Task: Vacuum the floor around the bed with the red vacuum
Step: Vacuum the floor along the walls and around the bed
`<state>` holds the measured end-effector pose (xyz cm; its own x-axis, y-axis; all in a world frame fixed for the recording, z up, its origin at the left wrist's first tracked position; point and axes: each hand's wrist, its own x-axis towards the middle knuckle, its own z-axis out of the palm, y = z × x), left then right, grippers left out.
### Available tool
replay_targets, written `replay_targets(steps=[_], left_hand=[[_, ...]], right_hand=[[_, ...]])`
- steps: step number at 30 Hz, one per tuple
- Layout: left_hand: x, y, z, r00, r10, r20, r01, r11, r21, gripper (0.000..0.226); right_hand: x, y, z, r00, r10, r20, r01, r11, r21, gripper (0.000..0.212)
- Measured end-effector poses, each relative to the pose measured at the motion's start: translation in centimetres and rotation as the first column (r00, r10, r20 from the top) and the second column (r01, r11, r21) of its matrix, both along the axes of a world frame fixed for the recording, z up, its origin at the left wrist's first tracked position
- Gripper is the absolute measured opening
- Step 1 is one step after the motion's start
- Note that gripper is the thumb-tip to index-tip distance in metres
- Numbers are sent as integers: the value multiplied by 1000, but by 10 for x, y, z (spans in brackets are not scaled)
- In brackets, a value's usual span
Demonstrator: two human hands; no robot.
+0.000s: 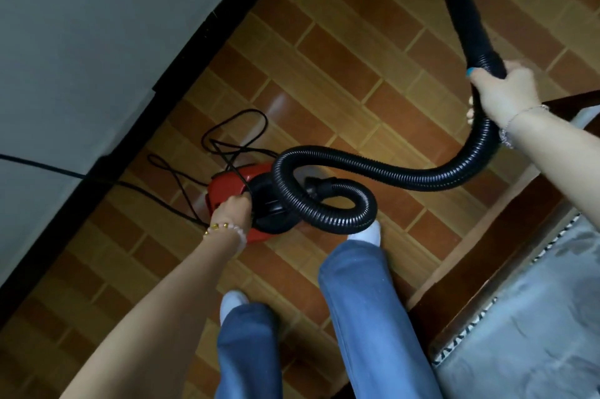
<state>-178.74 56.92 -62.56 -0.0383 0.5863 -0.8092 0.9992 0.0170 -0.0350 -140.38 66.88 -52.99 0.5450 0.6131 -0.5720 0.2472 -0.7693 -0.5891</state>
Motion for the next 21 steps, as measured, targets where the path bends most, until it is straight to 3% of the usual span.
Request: replay_targets(steps=[2,4,7,9,12,16,21], left_hand=[[0,-2,10,990,140,16,-140,990,29,39],[1,-7,22,984,175,32,-178,978,112,52],[2,-21,26,992,-57,109,29,971,238,51],[2,-32,17,969,-195,150,170,972,162,50],[5,-43,3,968,-224,111,225,974,4,50],[8,-37,-13,970,-229,88,224,973,58,46],[9,-24,-23,935,-344,87,343,939,24,34]], right_hand=[[-6,1,-3,999,52,8,-51,999,-11,22],[-11,-1,-4,995,102,16,-101,995,-24,30],[-18,-3,-2,988,155,22,-154,987,-35,37],[-21,-4,-1,984,177,36,-175,984,-40,38],[-21,-4,-4,982,182,48,-180,983,-46,38],[-19,-2,-10,985,167,52,-165,986,-40,35],[-18,6,-15,995,99,32,-98,995,-22,28]])
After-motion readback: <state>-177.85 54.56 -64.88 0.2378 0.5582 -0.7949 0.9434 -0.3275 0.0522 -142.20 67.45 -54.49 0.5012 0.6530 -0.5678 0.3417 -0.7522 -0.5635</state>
